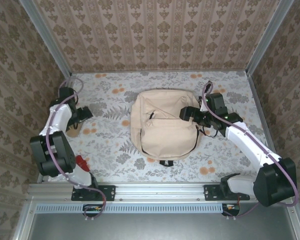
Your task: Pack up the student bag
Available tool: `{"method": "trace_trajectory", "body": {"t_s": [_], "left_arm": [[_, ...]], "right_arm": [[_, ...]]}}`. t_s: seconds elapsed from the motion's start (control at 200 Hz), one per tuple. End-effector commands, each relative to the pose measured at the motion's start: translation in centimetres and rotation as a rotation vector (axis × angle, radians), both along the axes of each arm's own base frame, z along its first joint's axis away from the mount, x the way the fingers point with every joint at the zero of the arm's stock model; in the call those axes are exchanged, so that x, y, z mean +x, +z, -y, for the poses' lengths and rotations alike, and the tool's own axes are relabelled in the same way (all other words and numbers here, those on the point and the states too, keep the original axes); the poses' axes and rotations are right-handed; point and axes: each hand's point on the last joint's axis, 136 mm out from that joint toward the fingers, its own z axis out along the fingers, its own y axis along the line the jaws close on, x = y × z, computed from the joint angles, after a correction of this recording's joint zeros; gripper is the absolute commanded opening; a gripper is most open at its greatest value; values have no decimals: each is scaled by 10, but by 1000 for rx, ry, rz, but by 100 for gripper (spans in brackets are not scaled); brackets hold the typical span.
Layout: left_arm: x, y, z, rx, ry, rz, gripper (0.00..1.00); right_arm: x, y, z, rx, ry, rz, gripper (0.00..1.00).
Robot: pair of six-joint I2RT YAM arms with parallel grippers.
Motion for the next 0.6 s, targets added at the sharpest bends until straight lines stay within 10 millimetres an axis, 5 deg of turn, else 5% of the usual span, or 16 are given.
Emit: {"method": "trace_trajectory", "body": {"t_s": [0.0,0.335,0.595], "left_arm": [[4,-8,-22,-25,11,-39,100],[21,-43,-51,-108,57,-107,100],[27,-69,-24,-246,-23,-149,100]], "right_arm": [[-9,3,2,-13,-16,1,100],[-18,9,-4,-14,-14,-4,99],[-19,17,-9,-27,-1,-3,99]]}}
